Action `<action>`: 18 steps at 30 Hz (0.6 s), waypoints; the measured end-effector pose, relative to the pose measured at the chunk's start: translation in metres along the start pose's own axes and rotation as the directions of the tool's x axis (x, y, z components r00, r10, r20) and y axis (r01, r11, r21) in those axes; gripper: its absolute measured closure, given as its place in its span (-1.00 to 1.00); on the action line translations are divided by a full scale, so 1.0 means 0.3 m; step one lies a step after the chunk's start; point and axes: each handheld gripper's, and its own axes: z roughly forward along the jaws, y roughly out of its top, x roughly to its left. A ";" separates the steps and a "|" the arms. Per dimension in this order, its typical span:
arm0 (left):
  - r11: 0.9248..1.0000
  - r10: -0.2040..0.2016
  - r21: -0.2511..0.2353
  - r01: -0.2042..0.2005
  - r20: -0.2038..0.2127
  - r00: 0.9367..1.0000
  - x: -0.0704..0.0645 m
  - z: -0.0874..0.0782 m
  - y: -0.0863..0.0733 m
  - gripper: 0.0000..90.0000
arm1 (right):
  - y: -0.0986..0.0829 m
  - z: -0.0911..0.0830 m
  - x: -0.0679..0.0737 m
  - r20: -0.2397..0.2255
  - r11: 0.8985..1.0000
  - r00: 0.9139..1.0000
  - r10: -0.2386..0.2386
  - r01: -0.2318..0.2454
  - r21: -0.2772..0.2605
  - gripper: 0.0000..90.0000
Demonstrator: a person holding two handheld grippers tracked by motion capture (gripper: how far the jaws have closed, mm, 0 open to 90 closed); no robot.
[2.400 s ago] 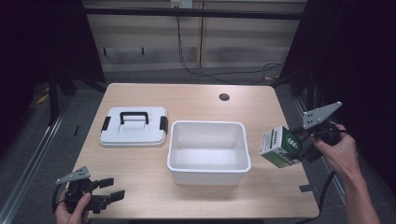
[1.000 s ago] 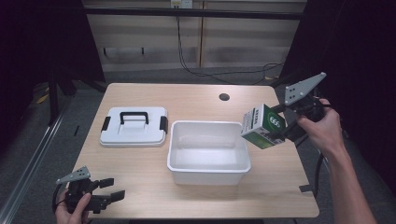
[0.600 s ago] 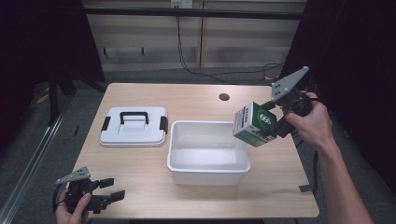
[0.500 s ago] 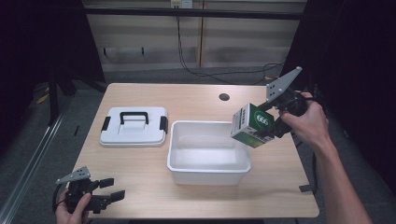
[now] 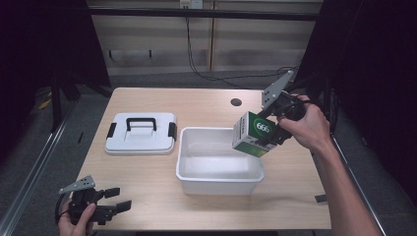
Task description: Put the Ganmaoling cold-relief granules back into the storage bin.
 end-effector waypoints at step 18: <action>1.000 0.000 0.000 0.000 -0.001 1.000 0.000 0.000 -0.001 -0.64 | 0.070 0.088 0.010 -0.027 0.991 0.998 -0.053 0.056 0.122 -0.65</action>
